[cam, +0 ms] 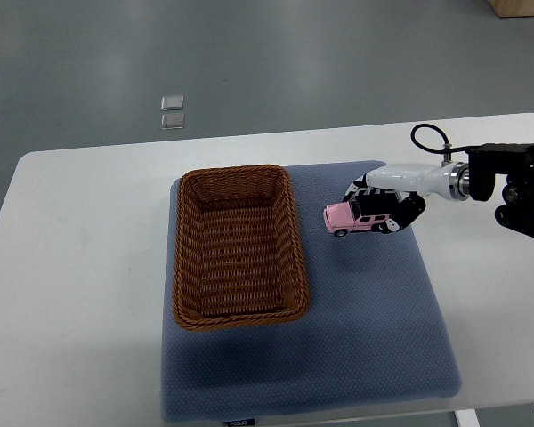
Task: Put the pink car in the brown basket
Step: 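Lift the pink car and carry it over the brown basket, then lower the car into the basket and open the right hand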
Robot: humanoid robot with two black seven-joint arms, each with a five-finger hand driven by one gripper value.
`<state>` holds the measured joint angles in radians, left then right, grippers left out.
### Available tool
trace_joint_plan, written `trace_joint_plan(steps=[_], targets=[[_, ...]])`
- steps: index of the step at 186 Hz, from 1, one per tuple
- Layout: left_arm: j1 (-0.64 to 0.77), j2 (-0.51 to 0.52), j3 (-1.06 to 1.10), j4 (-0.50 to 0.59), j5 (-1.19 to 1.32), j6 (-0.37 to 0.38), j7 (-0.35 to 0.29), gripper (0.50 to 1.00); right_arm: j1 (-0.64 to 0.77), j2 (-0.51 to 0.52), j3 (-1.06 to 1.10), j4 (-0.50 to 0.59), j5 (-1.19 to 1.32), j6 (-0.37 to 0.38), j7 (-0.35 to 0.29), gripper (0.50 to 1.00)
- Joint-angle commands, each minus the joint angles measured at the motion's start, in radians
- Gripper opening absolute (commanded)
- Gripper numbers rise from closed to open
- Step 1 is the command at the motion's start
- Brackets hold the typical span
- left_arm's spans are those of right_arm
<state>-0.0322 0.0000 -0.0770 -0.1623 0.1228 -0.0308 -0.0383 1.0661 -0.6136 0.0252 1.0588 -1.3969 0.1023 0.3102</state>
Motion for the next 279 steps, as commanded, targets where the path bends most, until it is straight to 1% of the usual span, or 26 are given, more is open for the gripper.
trace_joint_plan(steps=[1,22,42,84,100,120,144,176,190,191,206,207,210,213,216,217,221,224,227,233,234,243,245,261,269,279], targets=[[0.000,0.000,0.000,0.000,0.000,0.000,0.000,1.000,0.051,-0.032,0.019,0.004,0.007,-0.013,0.003,0.500],[0.000,0.000,0.000,0.000,0.000,0.000,0.000,1.000,0.066,-0.028,0.055,0.006,0.029,-0.012,0.004,0.500],[0.000,0.000,0.000,0.000,0.000,0.000,0.000,1.000,0.106,0.001,0.059,0.006,0.032,-0.015,0.003,0.500],[0.000,0.000,0.000,0.000,0.000,0.000,0.000,1.000,0.150,0.184,0.051,-0.008,0.073,-0.018,-0.002,0.500],[0.000,0.000,0.000,0.001,0.000,0.000,0.000,1.000,0.178,0.270,0.036,-0.043,0.095,-0.015,-0.002,0.500],[0.000,0.000,0.000,0.000,0.000,0.000,0.000,1.000,0.184,0.348,0.027,-0.086,0.093,-0.009,-0.002,0.500],[0.000,0.000,0.000,0.000,0.000,0.000,0.000,1.000,0.184,0.416,0.022,-0.103,0.090,-0.006,-0.002,0.500],[0.000,0.000,0.000,0.000,0.000,0.000,0.000,1.000,0.178,0.502,-0.057,-0.158,0.084,-0.015,-0.003,0.502],[0.000,0.000,0.000,0.001,0.000,0.000,0.000,1.000,0.169,0.518,-0.079,-0.186,0.078,-0.018,-0.003,0.552],[0.000,0.000,0.000,0.000,0.000,0.000,0.000,1.000,0.169,0.521,-0.082,-0.191,0.078,-0.018,-0.005,0.562],[0.000,0.000,0.000,0.000,0.000,0.000,0.000,1.000,0.164,0.525,-0.096,-0.226,0.075,-0.021,-0.006,0.603],[0.000,0.000,-0.001,0.000,0.000,0.000,0.000,1.000,0.164,0.525,-0.097,-0.230,0.075,-0.021,-0.006,0.615],[0.000,0.000,0.000,0.000,0.000,0.000,0.000,1.000,0.163,0.525,-0.097,-0.235,0.075,-0.019,-0.006,0.625],[0.000,0.000,0.000,0.000,0.000,0.000,0.000,1.000,0.160,0.525,-0.099,-0.243,0.075,-0.021,-0.006,0.649],[0.000,0.000,0.000,0.000,0.000,0.000,0.000,1.000,0.160,0.525,-0.099,-0.246,0.075,-0.019,-0.006,0.660],[0.000,0.000,0.000,0.000,0.000,0.000,0.000,1.000,0.158,0.525,-0.099,-0.249,0.075,-0.019,-0.006,0.672],[0.000,0.000,0.000,0.000,0.000,0.000,0.000,1.000,0.158,0.525,-0.099,-0.255,0.075,-0.019,-0.005,0.692],[0.000,0.000,0.000,0.000,0.000,0.000,0.000,1.000,0.158,0.525,-0.099,-0.257,0.075,-0.021,-0.005,0.701],[0.000,0.000,0.000,0.001,0.000,0.000,0.000,1.000,0.158,0.523,-0.099,-0.260,0.075,-0.021,-0.005,0.721],[0.000,0.000,0.000,0.000,-0.002,0.000,0.000,1.000,0.157,0.523,-0.099,-0.260,0.075,-0.019,-0.006,0.738],[0.000,0.000,0.000,0.000,0.000,0.000,0.000,1.000,0.157,0.523,-0.099,-0.260,0.075,-0.019,-0.006,0.750],[0.000,0.000,0.000,0.000,0.000,0.000,0.000,1.000,0.157,0.523,-0.100,-0.260,0.075,-0.019,-0.006,0.795],[0.000,0.000,-0.001,0.000,0.000,0.000,0.000,1.000,0.157,0.523,-0.100,-0.260,0.073,-0.019,-0.006,0.817],[0.000,0.000,0.000,0.000,0.000,0.000,0.000,1.000,0.155,0.523,-0.096,-0.258,0.075,-0.018,-0.005,0.899],[0.000,0.000,0.000,0.000,0.000,0.000,0.000,1.000,0.155,0.523,-0.096,-0.257,0.075,-0.018,-0.005,0.913],[0.000,0.000,0.000,0.000,0.000,0.000,0.000,1.000,0.155,0.520,-0.094,-0.257,0.079,-0.018,-0.005,0.913]])
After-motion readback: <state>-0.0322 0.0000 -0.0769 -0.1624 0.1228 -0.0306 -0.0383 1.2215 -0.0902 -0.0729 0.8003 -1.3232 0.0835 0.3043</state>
